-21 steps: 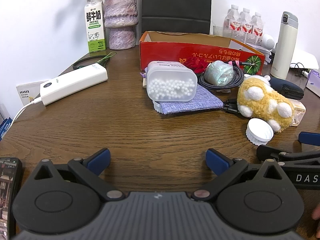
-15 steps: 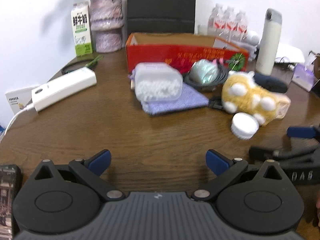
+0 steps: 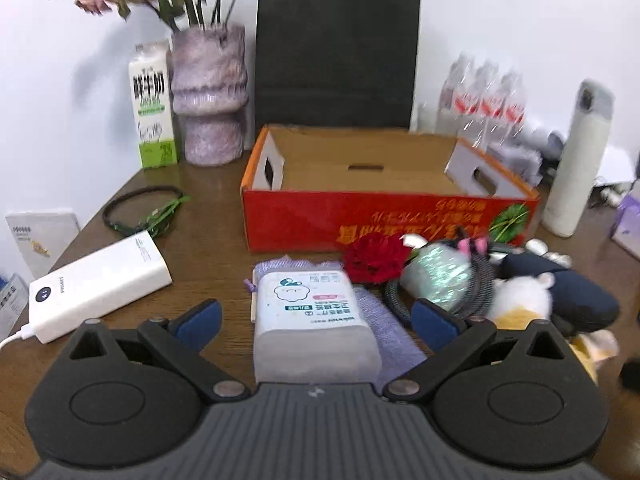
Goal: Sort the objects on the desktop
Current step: 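Grasp the bead box with the left tool while the right grasps the plush toy, then lower the bead box and plush toy into the cardboard box and open both tools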
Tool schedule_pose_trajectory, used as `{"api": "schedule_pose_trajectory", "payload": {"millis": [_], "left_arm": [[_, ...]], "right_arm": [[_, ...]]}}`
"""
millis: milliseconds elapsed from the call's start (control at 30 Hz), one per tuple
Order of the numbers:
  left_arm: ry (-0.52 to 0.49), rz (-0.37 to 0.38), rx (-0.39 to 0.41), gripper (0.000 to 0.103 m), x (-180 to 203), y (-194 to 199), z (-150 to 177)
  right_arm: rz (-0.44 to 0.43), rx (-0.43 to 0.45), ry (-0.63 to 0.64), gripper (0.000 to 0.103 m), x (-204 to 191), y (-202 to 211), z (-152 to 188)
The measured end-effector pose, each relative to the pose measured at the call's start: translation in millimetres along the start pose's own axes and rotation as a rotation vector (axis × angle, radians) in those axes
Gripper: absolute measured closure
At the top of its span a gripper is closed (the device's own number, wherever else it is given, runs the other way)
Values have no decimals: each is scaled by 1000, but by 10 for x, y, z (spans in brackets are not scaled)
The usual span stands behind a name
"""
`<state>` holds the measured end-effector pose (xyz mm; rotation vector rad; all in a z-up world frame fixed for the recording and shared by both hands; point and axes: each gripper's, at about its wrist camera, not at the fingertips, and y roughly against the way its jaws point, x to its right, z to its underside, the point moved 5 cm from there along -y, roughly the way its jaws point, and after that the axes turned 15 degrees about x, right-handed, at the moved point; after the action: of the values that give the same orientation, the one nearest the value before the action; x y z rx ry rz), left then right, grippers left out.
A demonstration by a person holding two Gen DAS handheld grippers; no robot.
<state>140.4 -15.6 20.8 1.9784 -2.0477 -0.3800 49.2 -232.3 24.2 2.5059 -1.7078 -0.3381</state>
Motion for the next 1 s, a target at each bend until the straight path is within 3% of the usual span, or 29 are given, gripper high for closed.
{"api": "schedule_pose_trajectory", "payload": {"millis": [67,133,167,300,433,667,767,867,1000], "left_arm": [[1,-8,-16,6,-22,-65,14],[8,-1,-22,33,-51,-70,21],[14,9,-29,35,-61,-59,29],[22,29,-28,36,-67,52,64],[71,26,-2,37,-126,261,19],[150,57,106,37,-311,604,-472],[147,85,112,37,-305,332,-887],[106,58,96,37,-213,-250,-1307],[119,36,27,37,-143,-1124,-1565]], "right_arm": [[-47,-26,44,34,-108,-187,65],[-73,-55,81,37,-201,-384,127],[-72,-83,91,38,-224,-488,165],[-60,-207,104,50,-225,-760,346],[-45,-205,58,61,-232,-712,329],[-79,12,20,61,-432,-160,-300],[-53,90,17,60,-342,-254,-705],[50,135,23,59,-133,-774,-1078],[146,43,8,60,174,-1783,-1342]]}}
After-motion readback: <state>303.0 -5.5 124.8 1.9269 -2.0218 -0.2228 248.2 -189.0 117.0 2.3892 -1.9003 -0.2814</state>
